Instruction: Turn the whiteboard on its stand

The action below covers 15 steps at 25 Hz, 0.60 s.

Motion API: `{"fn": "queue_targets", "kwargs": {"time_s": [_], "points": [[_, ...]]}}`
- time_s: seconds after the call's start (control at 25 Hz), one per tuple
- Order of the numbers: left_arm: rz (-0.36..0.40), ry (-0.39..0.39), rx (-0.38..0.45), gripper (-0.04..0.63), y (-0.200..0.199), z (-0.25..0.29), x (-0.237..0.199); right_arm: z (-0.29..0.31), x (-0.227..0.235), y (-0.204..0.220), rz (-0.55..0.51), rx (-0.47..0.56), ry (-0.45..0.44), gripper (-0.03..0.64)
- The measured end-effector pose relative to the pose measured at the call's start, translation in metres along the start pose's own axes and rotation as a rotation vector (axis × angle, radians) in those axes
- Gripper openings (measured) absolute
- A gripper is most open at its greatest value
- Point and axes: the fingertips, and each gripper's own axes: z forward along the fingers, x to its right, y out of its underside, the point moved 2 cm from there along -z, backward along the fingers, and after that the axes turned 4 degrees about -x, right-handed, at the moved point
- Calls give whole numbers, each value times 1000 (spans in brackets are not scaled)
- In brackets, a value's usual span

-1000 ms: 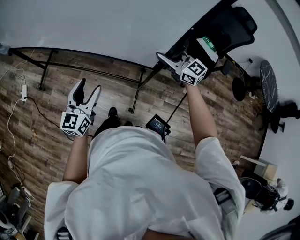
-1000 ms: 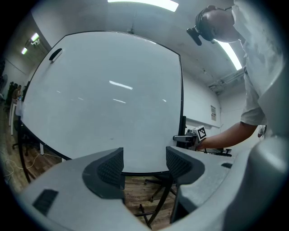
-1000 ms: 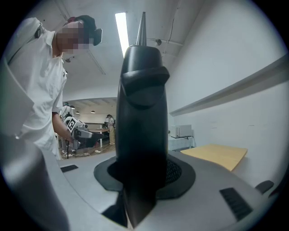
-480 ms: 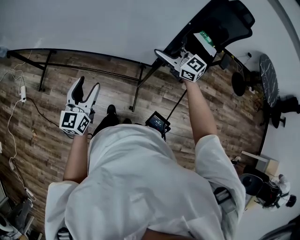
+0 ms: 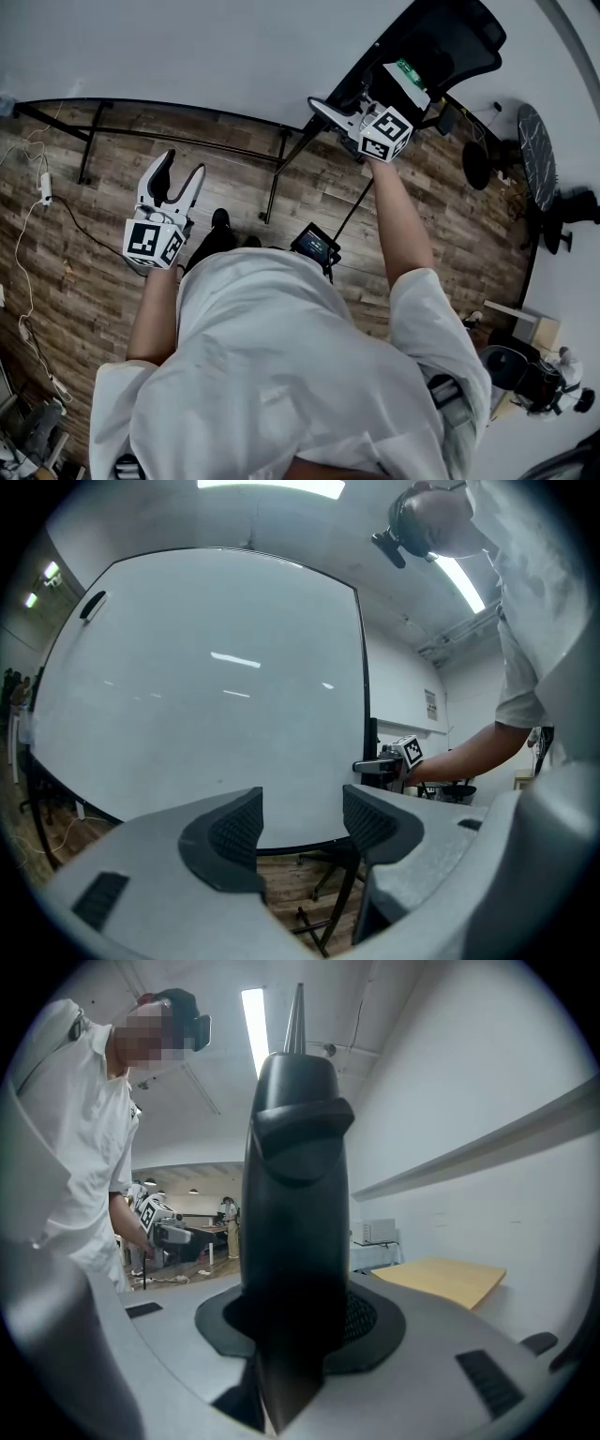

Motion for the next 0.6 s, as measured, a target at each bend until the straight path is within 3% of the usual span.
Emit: {"fn": "queue_targets", "kwargs": {"time_s": [0.6], "points": [[4,38,5,270,4,-4,29,-31,-17,3,-12,17,4,137]]}}
